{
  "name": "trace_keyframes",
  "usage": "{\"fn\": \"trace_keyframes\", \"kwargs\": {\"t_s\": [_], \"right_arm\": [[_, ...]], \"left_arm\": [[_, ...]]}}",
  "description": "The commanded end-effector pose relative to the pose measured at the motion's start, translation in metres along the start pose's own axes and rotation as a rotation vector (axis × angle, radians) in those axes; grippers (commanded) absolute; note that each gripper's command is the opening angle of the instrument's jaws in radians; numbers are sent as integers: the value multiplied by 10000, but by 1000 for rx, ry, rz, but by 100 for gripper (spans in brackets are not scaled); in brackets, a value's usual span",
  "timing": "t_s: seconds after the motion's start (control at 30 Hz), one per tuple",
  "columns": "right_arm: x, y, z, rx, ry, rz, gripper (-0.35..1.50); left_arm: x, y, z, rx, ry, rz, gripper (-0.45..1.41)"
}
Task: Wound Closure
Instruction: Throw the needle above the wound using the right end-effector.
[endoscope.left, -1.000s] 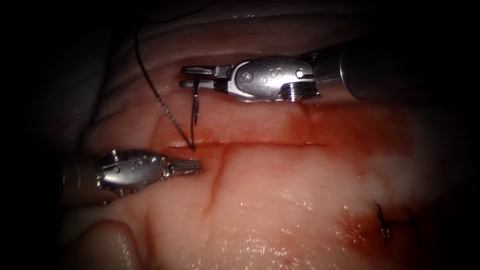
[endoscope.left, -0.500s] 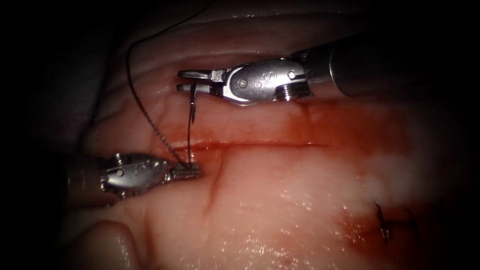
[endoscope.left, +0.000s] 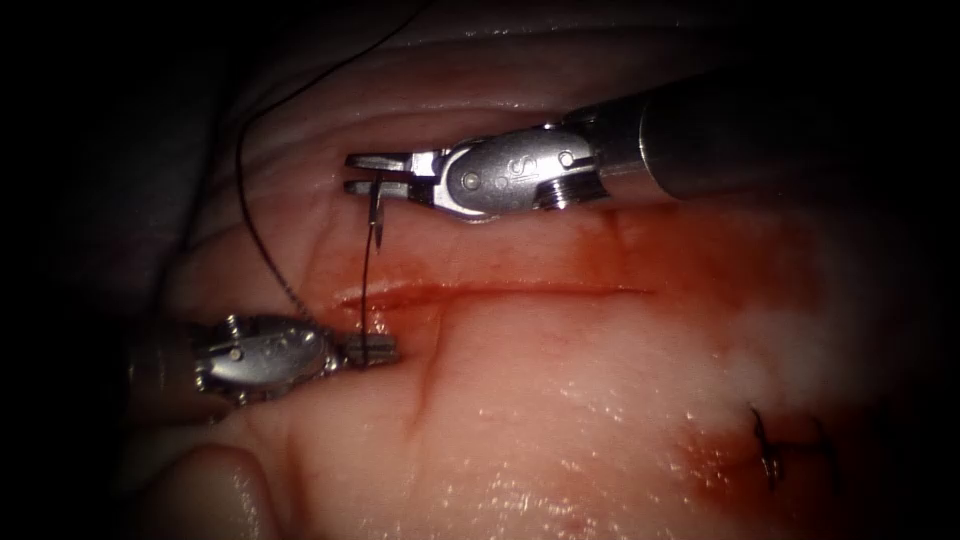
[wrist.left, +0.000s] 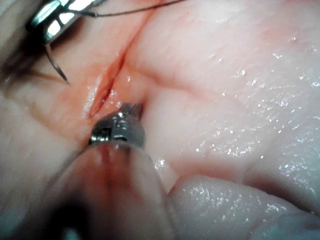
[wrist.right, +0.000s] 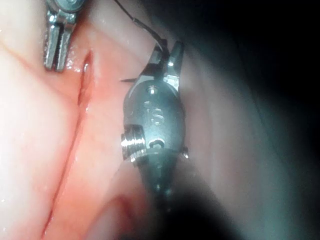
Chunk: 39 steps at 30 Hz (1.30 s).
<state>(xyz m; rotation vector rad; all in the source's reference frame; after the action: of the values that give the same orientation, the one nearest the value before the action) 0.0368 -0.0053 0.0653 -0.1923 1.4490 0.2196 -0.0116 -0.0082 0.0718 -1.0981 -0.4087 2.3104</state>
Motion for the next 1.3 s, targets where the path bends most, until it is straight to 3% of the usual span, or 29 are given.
{"fn": "trace_keyframes", "kwargs": {"t_s": [0.03, 0.7, 1.3], "right_arm": [[-4, -1, 6, 0, -2, -13, -35], [-25, -39, -4, 27, -19, -220, -35], [-76, -83, -18, 74, -58, -275, -35]], "left_arm": [[-2, 2, 7, -2, 1, -1, -15], [4, 0, -12, -22, -1, -7, -15], [2, -5, -14, -22, -2, -7, -16]]}}
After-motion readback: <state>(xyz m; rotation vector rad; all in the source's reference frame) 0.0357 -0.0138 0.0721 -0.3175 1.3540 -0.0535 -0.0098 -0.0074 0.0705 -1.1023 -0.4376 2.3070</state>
